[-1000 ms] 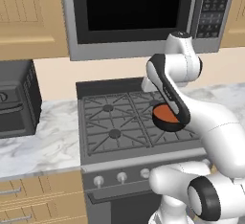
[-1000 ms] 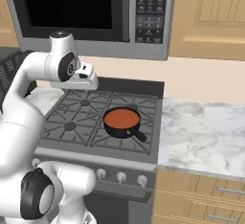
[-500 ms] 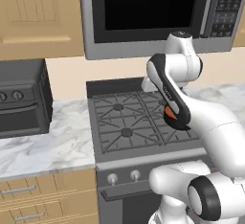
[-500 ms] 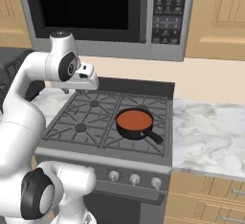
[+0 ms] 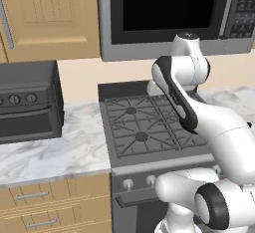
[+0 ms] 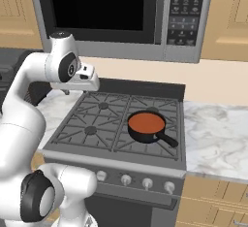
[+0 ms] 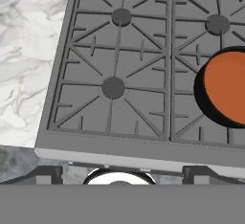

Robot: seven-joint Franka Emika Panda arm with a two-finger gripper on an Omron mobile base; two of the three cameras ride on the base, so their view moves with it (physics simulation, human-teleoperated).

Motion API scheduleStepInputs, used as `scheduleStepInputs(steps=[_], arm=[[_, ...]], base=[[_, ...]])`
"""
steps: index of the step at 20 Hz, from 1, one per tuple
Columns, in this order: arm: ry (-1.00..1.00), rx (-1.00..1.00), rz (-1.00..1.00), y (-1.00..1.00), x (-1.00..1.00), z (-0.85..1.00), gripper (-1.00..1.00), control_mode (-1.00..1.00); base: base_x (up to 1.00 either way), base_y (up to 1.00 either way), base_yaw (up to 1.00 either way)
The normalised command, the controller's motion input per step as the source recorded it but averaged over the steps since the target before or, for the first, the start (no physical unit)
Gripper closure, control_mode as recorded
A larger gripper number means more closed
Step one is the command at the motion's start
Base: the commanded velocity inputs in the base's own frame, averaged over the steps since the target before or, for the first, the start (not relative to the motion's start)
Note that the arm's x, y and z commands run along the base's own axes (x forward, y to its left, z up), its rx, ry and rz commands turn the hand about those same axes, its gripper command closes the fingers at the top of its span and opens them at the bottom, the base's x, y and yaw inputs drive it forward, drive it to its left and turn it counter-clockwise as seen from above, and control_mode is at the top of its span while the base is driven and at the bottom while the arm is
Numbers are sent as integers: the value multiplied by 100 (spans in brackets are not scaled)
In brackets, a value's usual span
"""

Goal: Wait until the marinara sauce is simmered to a deep red color and then turn off the stove.

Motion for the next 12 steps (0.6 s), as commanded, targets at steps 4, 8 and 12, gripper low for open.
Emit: scheduleStepInputs(steps=[4,8,12], arm=[[0,0,0,0,0,0,-100,100],[0,0,0,0,0,0,-100,100],[0,1,-4,-42,-24,-18,-100,-100]], base=[[0,0,0],[0,-2,0],[0,0,0]])
